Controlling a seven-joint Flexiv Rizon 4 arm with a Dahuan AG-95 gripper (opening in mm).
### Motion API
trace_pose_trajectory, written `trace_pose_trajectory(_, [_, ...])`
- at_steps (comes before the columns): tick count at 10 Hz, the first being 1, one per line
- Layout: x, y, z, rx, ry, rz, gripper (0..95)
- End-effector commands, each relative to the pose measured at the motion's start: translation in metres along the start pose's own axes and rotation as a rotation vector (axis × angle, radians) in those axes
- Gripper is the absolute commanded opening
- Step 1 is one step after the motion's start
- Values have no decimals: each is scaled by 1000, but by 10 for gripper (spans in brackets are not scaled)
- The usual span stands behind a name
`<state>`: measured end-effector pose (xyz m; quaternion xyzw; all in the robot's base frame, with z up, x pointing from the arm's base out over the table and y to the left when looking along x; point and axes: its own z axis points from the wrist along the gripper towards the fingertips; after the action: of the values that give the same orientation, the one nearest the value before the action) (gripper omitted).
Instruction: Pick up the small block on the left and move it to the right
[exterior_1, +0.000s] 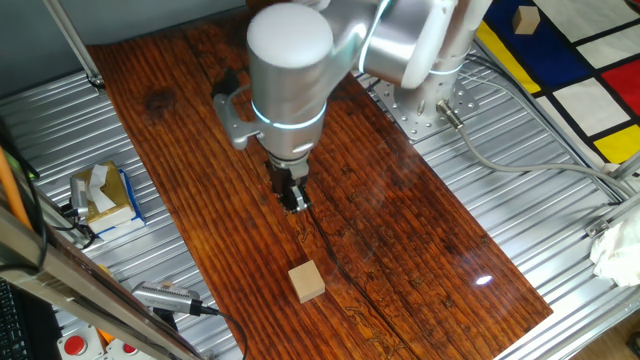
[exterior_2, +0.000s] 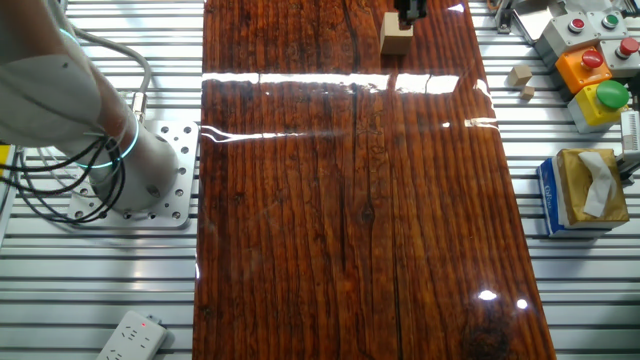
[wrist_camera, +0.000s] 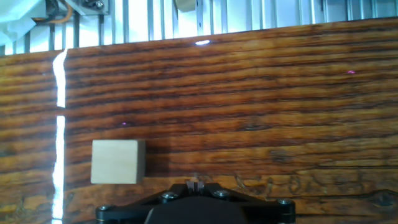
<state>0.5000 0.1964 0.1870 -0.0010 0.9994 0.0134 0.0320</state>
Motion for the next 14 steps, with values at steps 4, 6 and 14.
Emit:
trace_pose_trajectory(4, [28,-11,-6,-10,-18,13,0])
trace_pose_trajectory(6, [38,-8,-6,-15,-23,32,0])
trace_pose_trajectory(14, [50,-3,-7,3,-12,-23,0])
